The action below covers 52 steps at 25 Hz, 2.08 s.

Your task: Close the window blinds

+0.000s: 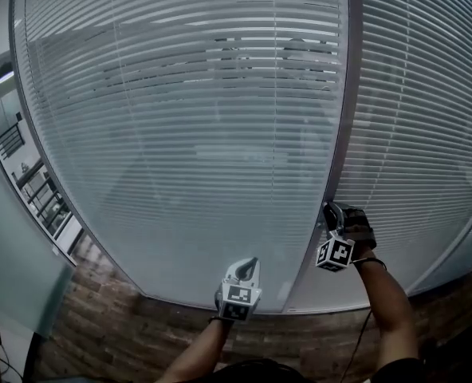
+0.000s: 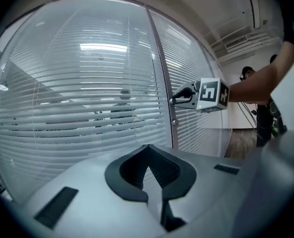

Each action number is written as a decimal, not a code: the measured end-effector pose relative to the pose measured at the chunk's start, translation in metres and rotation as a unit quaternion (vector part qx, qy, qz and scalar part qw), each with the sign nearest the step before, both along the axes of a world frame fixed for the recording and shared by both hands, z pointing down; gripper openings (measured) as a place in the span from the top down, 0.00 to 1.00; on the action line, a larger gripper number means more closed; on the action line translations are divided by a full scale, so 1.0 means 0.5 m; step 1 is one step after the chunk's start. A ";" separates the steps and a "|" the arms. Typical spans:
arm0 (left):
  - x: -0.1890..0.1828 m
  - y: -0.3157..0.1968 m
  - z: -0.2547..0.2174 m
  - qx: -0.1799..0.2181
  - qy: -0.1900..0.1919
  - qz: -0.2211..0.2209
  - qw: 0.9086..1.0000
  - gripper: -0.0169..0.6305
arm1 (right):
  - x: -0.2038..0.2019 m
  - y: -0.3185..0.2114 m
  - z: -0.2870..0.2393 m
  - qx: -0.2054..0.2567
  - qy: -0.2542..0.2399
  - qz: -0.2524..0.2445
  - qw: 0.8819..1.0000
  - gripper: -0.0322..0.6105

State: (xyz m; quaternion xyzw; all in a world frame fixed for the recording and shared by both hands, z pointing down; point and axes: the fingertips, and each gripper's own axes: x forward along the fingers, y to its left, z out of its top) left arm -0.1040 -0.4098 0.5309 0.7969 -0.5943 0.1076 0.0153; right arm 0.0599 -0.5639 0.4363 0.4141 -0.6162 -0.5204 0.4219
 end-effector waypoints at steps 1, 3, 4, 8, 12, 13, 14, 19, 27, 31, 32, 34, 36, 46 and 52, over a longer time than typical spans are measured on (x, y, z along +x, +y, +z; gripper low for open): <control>0.002 -0.001 0.001 0.000 0.000 0.001 1.000 0.97 | -0.001 -0.001 0.003 0.007 0.031 -0.004 0.999 0.75; 0.006 0.000 0.001 0.001 -0.001 0.003 1.000 0.97 | -0.001 -0.003 0.008 0.021 0.088 -0.008 0.996 0.75; 0.009 0.001 -0.001 0.001 -0.002 0.004 1.000 0.97 | -0.001 -0.003 0.010 0.026 0.111 -0.010 0.993 0.75; 0.022 0.005 -0.004 0.002 0.003 0.007 1.000 0.97 | -0.021 0.012 -0.002 0.042 0.153 -0.034 0.987 0.75; 0.029 0.005 -0.001 0.001 0.002 0.014 1.000 0.97 | -0.018 0.010 0.004 0.034 0.150 -0.032 0.988 0.75; 0.030 0.005 0.000 0.001 0.002 0.015 1.000 0.97 | -0.010 0.006 0.009 0.023 0.134 -0.023 0.990 0.75; 0.029 0.006 0.001 0.000 0.003 0.015 1.000 0.97 | -0.002 0.002 0.012 0.007 0.104 -0.012 0.994 0.75; 0.028 0.009 0.012 -0.007 0.005 0.012 1.000 0.97 | 0.004 0.024 -0.036 -0.108 -0.236 0.008 0.966 0.64; 0.042 0.007 0.013 -0.008 0.003 0.018 1.000 0.97 | 0.024 0.011 -0.022 -0.175 -0.537 0.053 0.823 0.64; 0.034 0.009 0.014 -0.008 0.008 0.010 1.000 0.97 | 0.033 0.000 -0.018 -0.163 -0.586 0.053 0.792 0.75; 0.032 0.008 0.019 -0.009 0.006 0.010 1.000 0.97 | 0.033 0.000 -0.018 -0.162 -0.590 0.053 0.789 0.76; 0.028 0.008 0.024 -0.013 0.003 0.010 1.000 0.97 | 0.037 0.001 -0.021 -0.156 -0.592 0.057 0.789 0.76; 0.024 0.009 0.021 -0.012 0.004 0.005 1.000 0.97 | 0.037 0.001 -0.027 -0.149 -0.588 0.056 0.793 0.76; 0.026 0.008 0.026 0.004 0.017 0.012 1.000 0.97 | 0.013 0.006 -0.017 -0.096 -0.324 0.043 0.940 0.77; 0.014 0.025 0.023 -0.017 0.014 0.003 1.000 0.97 | 0.014 0.009 0.001 -0.009 -0.020 0.013 1.000 0.77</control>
